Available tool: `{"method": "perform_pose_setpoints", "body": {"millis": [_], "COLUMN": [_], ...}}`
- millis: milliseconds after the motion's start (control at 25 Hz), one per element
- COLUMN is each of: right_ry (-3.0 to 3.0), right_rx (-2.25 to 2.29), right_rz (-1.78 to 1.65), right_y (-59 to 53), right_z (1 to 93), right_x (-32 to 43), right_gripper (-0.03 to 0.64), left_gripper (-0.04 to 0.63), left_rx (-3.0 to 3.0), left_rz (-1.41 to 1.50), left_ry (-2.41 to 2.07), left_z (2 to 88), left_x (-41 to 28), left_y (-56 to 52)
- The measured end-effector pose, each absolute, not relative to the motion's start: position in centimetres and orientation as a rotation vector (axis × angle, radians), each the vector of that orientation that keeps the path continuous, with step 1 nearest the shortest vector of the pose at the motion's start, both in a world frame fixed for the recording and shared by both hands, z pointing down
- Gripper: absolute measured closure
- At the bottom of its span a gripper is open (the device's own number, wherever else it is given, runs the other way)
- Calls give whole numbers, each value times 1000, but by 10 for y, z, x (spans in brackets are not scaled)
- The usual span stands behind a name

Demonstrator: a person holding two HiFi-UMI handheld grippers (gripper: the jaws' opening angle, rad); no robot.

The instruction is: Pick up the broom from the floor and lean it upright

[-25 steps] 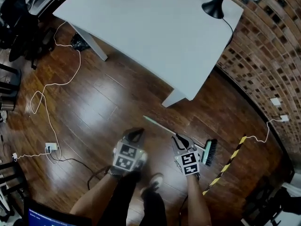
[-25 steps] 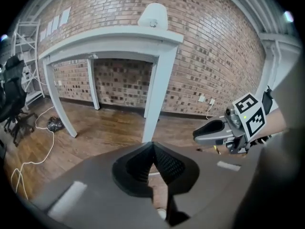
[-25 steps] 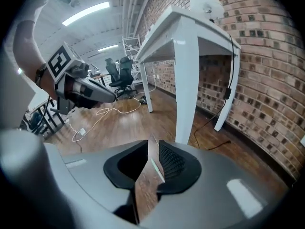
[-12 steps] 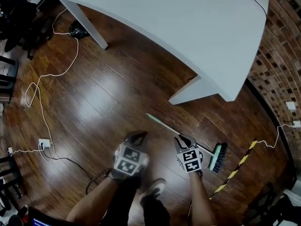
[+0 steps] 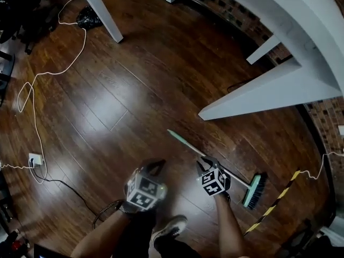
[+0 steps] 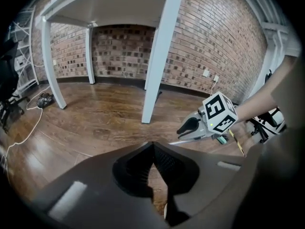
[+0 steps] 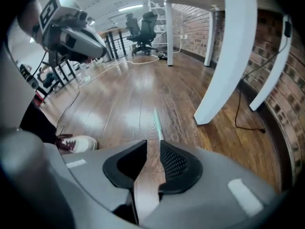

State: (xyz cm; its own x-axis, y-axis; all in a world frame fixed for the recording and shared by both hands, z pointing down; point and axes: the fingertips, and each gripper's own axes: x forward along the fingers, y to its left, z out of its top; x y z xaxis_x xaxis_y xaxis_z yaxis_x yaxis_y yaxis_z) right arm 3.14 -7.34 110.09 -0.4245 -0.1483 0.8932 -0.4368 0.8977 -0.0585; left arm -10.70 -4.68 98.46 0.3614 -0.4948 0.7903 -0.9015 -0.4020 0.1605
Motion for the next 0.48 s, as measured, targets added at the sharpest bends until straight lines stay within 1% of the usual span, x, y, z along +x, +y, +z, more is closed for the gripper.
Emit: {"method": "perform_pose_setpoints", "body": {"millis": [200, 480], "right_ry": [-1935, -1883], "right_rx": [432, 373], "right_rz": [342, 283], "right_y": [-83, -100], "right_z": [1163, 1208], "right_x": [42, 35], "right_gripper": [517, 517], "left_gripper": [596, 596], "left_rx": [1998, 2013], "left_rz": [890, 905], "left_ry": [-1178, -1176], "left_z": [1041, 1074], "left_x": [-106, -112], "left_y": [-16, -18]}}
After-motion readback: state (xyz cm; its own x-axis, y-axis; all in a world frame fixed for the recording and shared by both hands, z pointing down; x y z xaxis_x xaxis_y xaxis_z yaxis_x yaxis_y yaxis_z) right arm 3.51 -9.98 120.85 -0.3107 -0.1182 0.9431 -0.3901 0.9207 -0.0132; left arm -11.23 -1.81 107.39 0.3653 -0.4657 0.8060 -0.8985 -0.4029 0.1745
